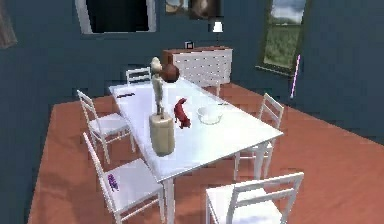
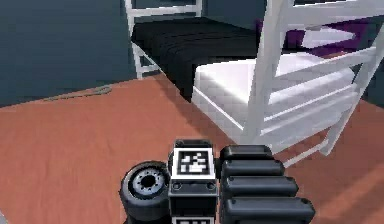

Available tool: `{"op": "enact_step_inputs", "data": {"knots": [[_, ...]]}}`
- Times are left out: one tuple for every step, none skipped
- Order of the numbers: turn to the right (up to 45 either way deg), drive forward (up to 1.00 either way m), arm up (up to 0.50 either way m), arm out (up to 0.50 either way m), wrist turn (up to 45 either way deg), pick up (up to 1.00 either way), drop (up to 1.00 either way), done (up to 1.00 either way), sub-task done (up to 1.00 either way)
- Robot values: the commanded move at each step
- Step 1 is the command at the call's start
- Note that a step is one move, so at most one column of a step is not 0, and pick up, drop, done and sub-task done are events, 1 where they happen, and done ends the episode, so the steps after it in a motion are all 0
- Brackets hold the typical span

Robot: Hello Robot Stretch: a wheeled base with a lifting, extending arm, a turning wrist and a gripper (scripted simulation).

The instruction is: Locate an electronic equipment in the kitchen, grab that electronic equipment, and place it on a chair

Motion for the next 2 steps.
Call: {"op": "enact_step_inputs", "data": {"knots": [[0.0,0.25,0.0,0.0,0.0,0.0,0.0,0.0,0.0],[-45.0,0.0,0.0,0.0,0.0,0.0,0.0,0.0,0.0]]}}
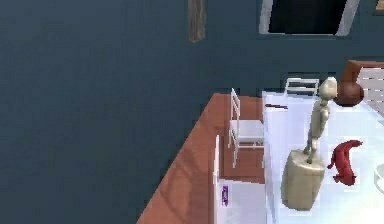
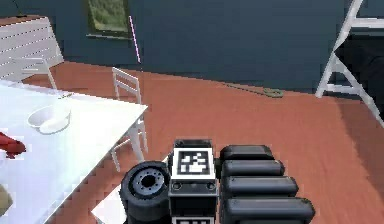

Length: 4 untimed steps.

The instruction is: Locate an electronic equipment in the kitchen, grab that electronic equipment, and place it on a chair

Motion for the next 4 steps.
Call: {"op": "enact_step_inputs", "data": {"knots": [[-39.0,0.0,0.0,0.0,0.0,0.0,0.0,0.0,0.0],[45.0,0.0,0.0,0.0,0.0,0.0,0.0,0.0,0.0],[27.0,0.0,0.0,0.0,0.0,0.0,0.0,0.0,0.0],[-45.0,0.0,0.0,0.0,0.0,0.0,0.0,0.0,0.0]]}}
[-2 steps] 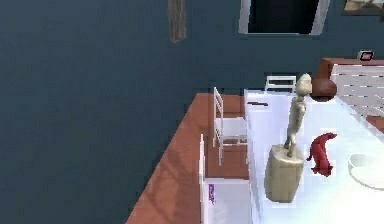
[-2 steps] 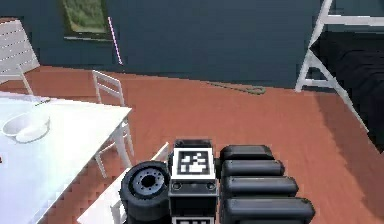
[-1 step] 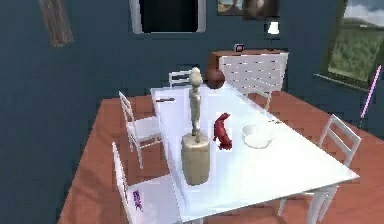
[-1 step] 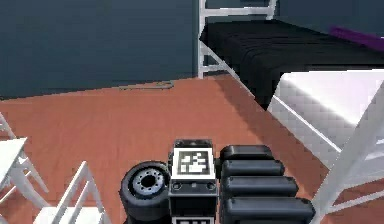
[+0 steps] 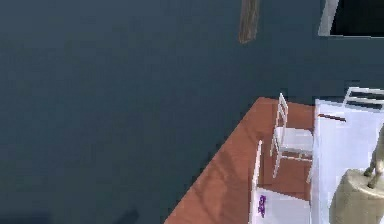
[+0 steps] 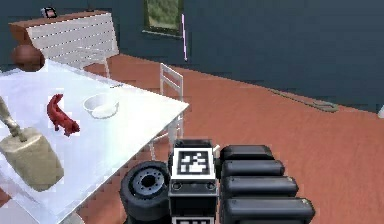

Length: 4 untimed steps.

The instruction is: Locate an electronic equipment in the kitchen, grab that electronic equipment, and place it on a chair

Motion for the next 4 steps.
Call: {"op": "enact_step_inputs", "data": {"knots": [[-15.0,0.0,0.0,0.0,0.0,0.0,0.0,0.0,0.0],[0.0,0.0,0.0,0.38,0.0,0.0,0.0,0.0,0.0],[0.0,0.0,0.0,0.0,45.0,0.0,0.0,0.0,0.0],[0.0,0.0,0.0,0.0,45.0,0.0,0.0,0.0,0.0]]}}
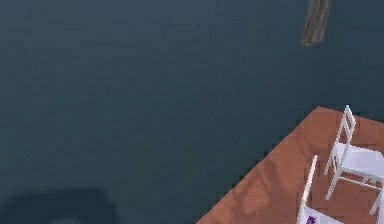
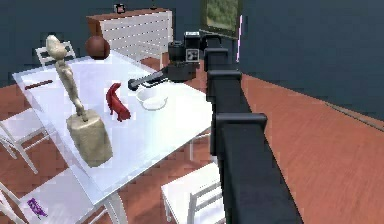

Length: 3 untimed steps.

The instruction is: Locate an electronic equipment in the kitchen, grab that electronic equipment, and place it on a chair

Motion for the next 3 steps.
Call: {"op": "enact_step_inputs", "data": {"knots": [[0.0,0.0,0.0,0.0,45.0,0.0,0.0,0.0,0.0],[0.0,0.0,0.0,0.0,12.0,0.0,0.0,0.0,0.0],[0.0,0.0,-0.4,0.0,0.0,0.0,0.0,0.0,0.0]]}}
